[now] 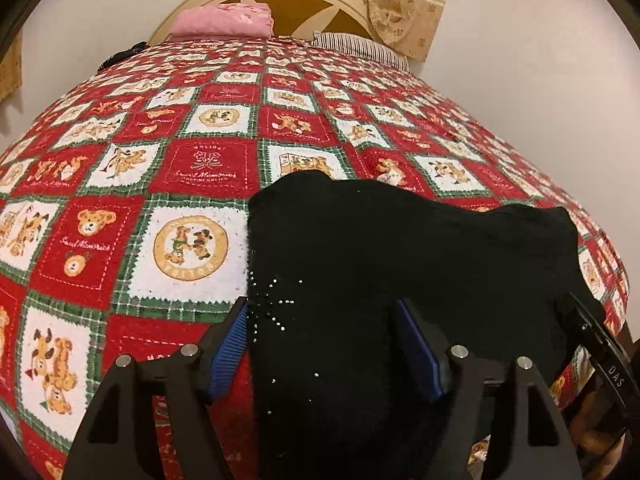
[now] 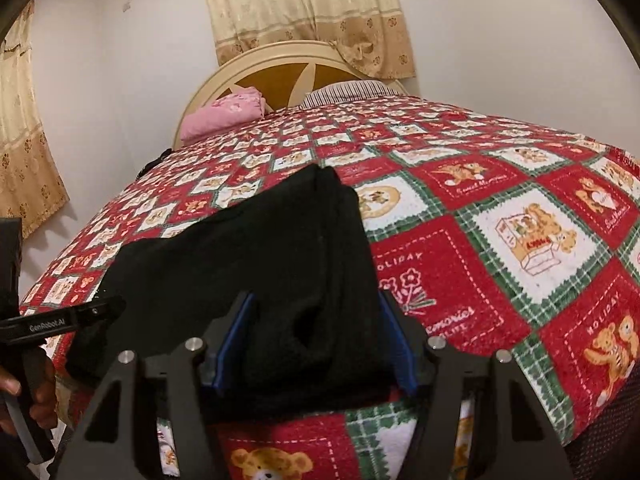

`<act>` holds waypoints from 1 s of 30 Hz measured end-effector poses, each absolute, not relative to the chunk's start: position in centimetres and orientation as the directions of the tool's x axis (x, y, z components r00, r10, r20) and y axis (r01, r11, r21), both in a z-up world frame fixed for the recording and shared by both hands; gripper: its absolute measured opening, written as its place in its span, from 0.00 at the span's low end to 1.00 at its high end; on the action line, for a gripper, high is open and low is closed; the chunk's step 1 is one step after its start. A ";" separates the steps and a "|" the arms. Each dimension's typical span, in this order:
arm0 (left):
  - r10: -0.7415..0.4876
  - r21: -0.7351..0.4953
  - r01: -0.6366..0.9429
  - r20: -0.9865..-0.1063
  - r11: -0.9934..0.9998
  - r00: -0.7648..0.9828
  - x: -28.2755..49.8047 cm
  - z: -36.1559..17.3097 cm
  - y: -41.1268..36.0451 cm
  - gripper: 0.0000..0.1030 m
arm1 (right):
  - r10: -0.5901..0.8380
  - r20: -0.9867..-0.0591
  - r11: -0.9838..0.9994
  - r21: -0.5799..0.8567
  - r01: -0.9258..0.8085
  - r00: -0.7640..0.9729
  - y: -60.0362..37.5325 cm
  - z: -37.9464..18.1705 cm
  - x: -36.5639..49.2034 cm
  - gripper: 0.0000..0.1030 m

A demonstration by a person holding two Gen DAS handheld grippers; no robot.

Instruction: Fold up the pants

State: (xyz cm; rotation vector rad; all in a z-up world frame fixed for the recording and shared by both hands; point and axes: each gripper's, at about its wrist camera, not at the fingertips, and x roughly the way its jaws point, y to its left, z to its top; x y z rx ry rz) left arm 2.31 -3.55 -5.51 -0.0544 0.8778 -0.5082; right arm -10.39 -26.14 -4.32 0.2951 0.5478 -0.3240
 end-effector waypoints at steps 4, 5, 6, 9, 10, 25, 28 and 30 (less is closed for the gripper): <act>-0.460 -0.264 0.409 -0.722 0.874 0.516 2.1 -5.4 -3.5 0.72 | -0.217 -0.558 0.912 0.177 0.370 0.801 -26.1 -4.2 -10.4 0.63; -0.468 -0.271 0.414 -0.721 0.869 0.511 2.0 -5.4 -3.5 0.73 | -0.210 -0.559 0.912 0.183 0.366 0.802 -26.1 -4.1 -10.4 0.63; -0.480 -0.280 0.422 -0.719 0.862 0.503 1.9 -5.4 -3.5 0.73 | -0.197 -0.557 0.909 0.204 0.363 0.807 -26.5 -3.9 -10.6 0.63; -0.507 -0.307 0.432 -0.707 0.848 0.492 1.7 -5.5 -3.3 0.75 | -0.174 -0.541 0.892 0.268 0.365 0.823 -27.2 -3.8 -11.2 0.63; -0.516 -0.318 0.432 -0.703 0.844 0.490 1.7 -5.5 -3.2 0.75 | -0.167 -0.536 0.886 0.287 0.365 0.828 -27.4 -3.8 -11.4 0.63; -0.592 -0.393 0.460 -0.662 0.796 0.459 1.0 -5.6 -3.0 0.81 | -0.174 -0.508 0.869 0.324 0.375 0.844 -28.2 -3.3 -12.1 0.37; -0.624 -0.423 0.477 -0.654 0.771 0.429 1.0 -5.4 -2.3 0.81 | -0.197 -0.500 0.873 0.302 0.383 0.843 -28.3 -2.4 -12.4 0.36; -0.662 -0.491 0.456 -0.641 0.743 0.389 1.5 -5.0 -0.7 0.81 | -0.277 -0.472 0.871 0.244 0.426 0.837 -27.7 -1.2 -13.0 0.38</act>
